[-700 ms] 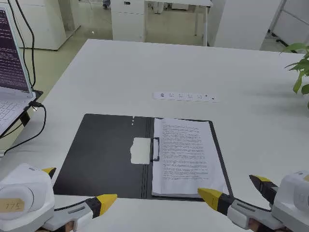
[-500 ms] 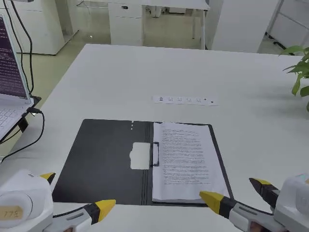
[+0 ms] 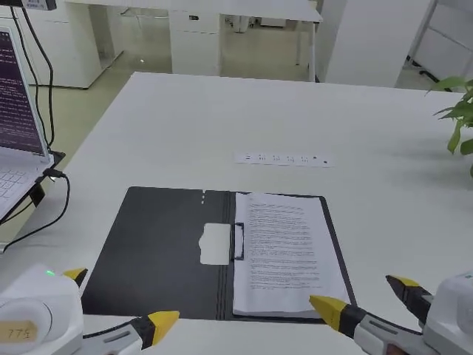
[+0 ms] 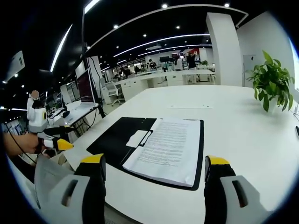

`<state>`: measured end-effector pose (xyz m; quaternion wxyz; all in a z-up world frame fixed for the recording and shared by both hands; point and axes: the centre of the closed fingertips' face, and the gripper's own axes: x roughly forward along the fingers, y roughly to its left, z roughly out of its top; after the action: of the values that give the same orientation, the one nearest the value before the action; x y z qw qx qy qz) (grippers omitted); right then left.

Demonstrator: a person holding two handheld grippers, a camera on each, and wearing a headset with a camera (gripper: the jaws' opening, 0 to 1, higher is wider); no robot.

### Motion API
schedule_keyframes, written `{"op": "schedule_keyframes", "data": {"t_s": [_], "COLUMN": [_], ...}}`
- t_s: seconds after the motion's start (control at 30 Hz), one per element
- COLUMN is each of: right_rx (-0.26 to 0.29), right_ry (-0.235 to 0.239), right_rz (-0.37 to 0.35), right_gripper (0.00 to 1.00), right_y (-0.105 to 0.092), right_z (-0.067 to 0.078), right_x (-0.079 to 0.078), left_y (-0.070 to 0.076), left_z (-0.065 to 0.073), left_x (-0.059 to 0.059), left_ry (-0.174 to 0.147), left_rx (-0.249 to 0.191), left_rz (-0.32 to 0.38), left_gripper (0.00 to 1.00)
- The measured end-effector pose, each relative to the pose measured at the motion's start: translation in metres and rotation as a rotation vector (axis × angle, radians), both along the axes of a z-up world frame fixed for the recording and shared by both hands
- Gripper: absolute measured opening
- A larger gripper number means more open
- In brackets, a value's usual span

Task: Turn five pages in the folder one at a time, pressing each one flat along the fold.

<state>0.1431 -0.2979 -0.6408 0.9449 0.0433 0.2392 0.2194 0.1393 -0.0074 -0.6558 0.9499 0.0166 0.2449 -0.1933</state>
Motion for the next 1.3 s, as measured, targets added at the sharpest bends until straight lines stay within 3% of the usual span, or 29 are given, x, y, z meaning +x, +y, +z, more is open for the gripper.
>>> {"op": "schedule_keyframes", "data": {"t_s": [0.5,0.87,1.3], "right_rx": [0.003,0.013,0.011], "right_ry": [0.004,0.005,0.001], "right_rz": [0.004,-0.007,-0.015], "right_gripper": [0.86,0.86,0.85], "right_y": [0.0031,-0.0011,-0.0031], "right_z": [-0.0008,-0.0029,-0.0021], "right_x": [-0.0010,-0.0044,-0.0046], "left_y": [-0.0011,0.0003,-0.0024], "left_z": [0.0015,-0.0017,0.0033], "left_x": [0.0012,-0.0023,-0.0012], "left_ry": [-0.006,0.008,-0.010], "left_rx": [0.002,0.007,0.008], "left_rz": [-0.006,-0.003,-0.006], "left_gripper": [0.92,0.91,0.91]}}
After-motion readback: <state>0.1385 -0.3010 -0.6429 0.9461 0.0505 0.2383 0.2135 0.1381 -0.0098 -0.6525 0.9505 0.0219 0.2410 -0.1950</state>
